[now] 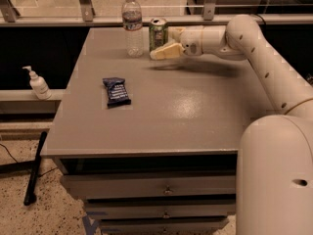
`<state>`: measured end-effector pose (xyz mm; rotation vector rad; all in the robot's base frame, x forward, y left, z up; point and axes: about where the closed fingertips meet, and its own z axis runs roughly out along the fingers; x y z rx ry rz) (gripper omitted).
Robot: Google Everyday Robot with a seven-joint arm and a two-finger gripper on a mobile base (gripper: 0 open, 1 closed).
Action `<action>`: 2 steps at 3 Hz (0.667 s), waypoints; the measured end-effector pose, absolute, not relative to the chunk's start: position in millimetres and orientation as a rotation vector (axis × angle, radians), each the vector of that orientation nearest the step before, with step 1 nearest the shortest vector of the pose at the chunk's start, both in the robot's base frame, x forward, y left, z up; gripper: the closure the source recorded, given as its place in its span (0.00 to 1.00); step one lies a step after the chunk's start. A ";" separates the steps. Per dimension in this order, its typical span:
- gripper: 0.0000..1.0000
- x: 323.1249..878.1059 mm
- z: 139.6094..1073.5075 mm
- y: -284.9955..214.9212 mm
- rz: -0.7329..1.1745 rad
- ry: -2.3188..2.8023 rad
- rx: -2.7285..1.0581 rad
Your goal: Move green can near water bottle
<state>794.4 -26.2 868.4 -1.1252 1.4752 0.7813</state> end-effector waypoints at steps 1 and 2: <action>0.00 791.2 868.9 -31.2 0.777 1.480 -1.122; 0.00 775.9 885.8 -54.7 0.754 1.456 -1.121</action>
Offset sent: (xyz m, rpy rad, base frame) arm -0.0414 -0.0726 0.0427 0.0026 -0.0764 -0.0405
